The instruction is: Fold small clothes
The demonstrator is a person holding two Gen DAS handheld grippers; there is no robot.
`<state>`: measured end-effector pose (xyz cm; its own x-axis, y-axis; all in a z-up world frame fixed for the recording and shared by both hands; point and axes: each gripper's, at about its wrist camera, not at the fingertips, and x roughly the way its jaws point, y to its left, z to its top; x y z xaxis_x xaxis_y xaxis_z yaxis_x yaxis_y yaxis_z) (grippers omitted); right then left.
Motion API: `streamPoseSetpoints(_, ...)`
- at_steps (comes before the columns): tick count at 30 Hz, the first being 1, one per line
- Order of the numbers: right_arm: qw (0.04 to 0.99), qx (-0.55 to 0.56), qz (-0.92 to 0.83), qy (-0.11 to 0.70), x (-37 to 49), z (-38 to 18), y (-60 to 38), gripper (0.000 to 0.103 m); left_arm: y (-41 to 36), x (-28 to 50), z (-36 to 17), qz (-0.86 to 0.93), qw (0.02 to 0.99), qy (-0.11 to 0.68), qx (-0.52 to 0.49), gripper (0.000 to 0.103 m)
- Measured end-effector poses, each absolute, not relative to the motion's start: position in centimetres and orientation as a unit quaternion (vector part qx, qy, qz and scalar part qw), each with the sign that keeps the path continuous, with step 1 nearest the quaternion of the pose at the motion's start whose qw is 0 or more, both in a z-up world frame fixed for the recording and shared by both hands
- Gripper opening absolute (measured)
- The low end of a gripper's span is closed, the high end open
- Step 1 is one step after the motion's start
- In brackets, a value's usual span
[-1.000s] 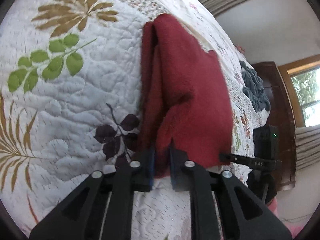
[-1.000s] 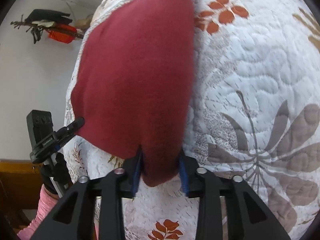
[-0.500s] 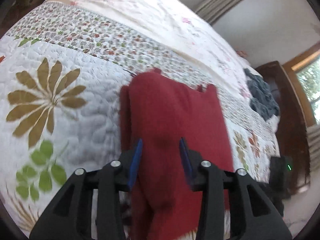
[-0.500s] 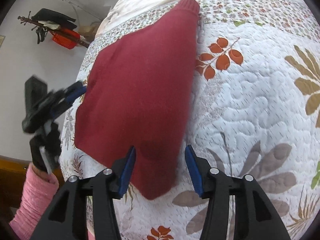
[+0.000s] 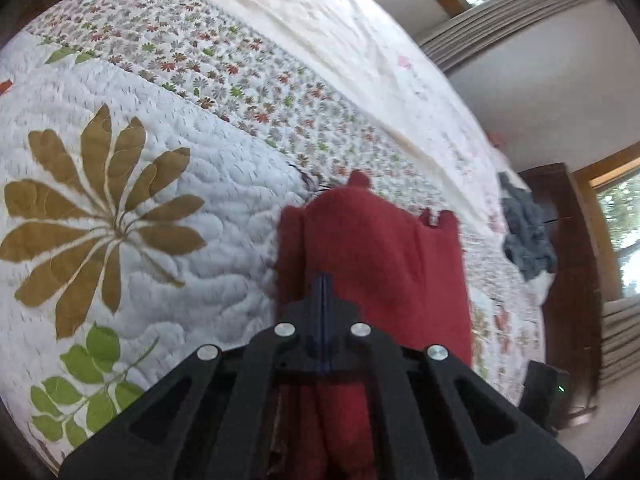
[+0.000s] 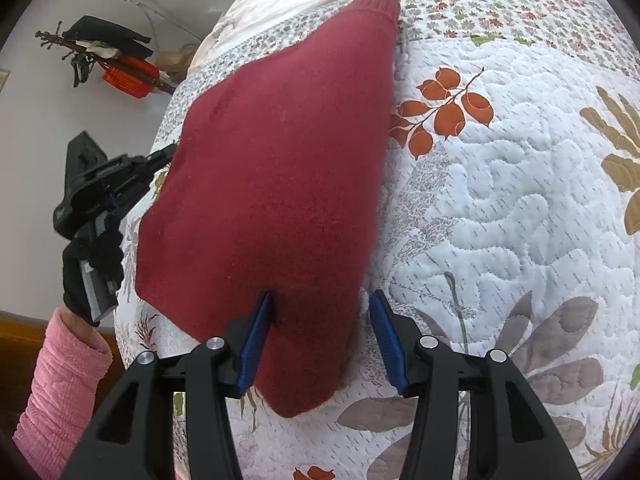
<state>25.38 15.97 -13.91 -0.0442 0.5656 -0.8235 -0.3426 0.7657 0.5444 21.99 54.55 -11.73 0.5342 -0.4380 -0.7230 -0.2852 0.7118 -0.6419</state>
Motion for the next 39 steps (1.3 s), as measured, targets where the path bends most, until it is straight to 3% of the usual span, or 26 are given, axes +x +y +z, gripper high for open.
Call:
streamPoseSetpoints(1, 0.686, 0.087, 0.331, 0.642, 25.4, -13.9, 15.7, 0.052, 54.6, 21.5, -11.4, -0.06, 0.79, 0.472, -0.386, 0.008)
streamPoseSetpoints(2, 0.685, 0.088, 0.331, 0.643, 25.4, -13.9, 15.6, 0.052, 54.7, 21.2, -11.1, -0.069, 0.79, 0.467, -0.39, 0.024)
streamPoseSetpoints(4, 0.684, 0.091, 0.33, 0.644, 25.4, -14.1, 15.5, 0.052, 54.3, 21.1, -10.9, -0.067, 0.792, 0.471, -0.382, 0.047)
streamPoseSetpoints(7, 0.684, 0.091, 0.33, 0.644, 25.3, -14.1, 15.5, 0.052, 53.5, 21.9, -12.0, -0.068, 0.782, 0.49, -0.379, 0.054)
streamPoseSetpoints(11, 0.683, 0.089, 0.33, 0.646, 25.4, -14.1, 15.8, 0.052, 52.7, 23.4, -14.1, -0.077, 0.759, 0.504, -0.404, 0.051)
streamPoseSetpoints(12, 0.682, 0.089, 0.33, 0.646, 25.4, -14.1, 15.8, 0.052, 52.5, 23.6, -14.2, -0.076, 0.761, 0.503, -0.401, 0.045)
streamPoseSetpoints(14, 0.682, 0.088, 0.331, 0.646, 25.5, -14.1, 15.8, 0.052, 51.8, 24.0, -13.9, -0.071, 0.773, 0.5, -0.385, 0.021)
streamPoseSetpoints(17, 0.682, 0.088, 0.333, 0.646, 25.6, -14.1, 15.8, 0.052, 52.2, 23.8, -12.6, -0.076, 0.785, 0.473, -0.392, 0.01)
streamPoseSetpoints(22, 0.679, 0.093, 0.334, 0.647, 25.6, -14.6, 16.0, 0.052, 53.1, 23.9, -14.6, -0.054, 0.768, 0.501, -0.396, 0.009)
streamPoseSetpoints(24, 0.678, 0.094, 0.333, 0.648, 25.6, -14.7, 15.9, 0.052, 53.3, 23.8, -14.5, -0.064, 0.766, 0.493, -0.408, 0.011)
streamPoseSetpoints(27, 0.679, 0.093, 0.335, 0.647, 25.6, -14.4, 15.6, 0.055, 53.4, 22.9, -13.3, -0.081, 0.769, 0.479, -0.415, 0.028)
streamPoseSetpoints(29, 0.683, 0.095, 0.336, 0.642, 25.8, -13.8, 15.1, 0.055, 53.7, 21.7, -12.6, -0.094, 0.772, 0.474, -0.412, 0.06)
streamPoseSetpoints(31, 0.686, 0.106, 0.342, 0.633, 26.2, -13.1, 14.7, 0.057, 54.0, 20.5, -12.5, -0.109, 0.765, 0.481, -0.413, 0.069)
streamPoseSetpoints(33, 0.685, 0.126, 0.346, 0.628, 26.8, -12.8, 14.2, 0.066, 54.3, 19.8, -13.0, -0.12, 0.755, 0.488, -0.42, 0.07)
streamPoseSetpoints(37, 0.674, 0.16, 0.356, 0.627, 28.5, -13.2, 14.0, 0.066, 54.2, 19.8, -15.4, -0.145, 0.722, 0.514, -0.439, 0.073)
streamPoseSetpoints(39, 0.662, 0.17, 0.367, 0.631, 29.6, -13.8, 14.3, 0.072, 53.5, 20.5, -16.4, -0.162, 0.712, 0.523, -0.439, 0.073)
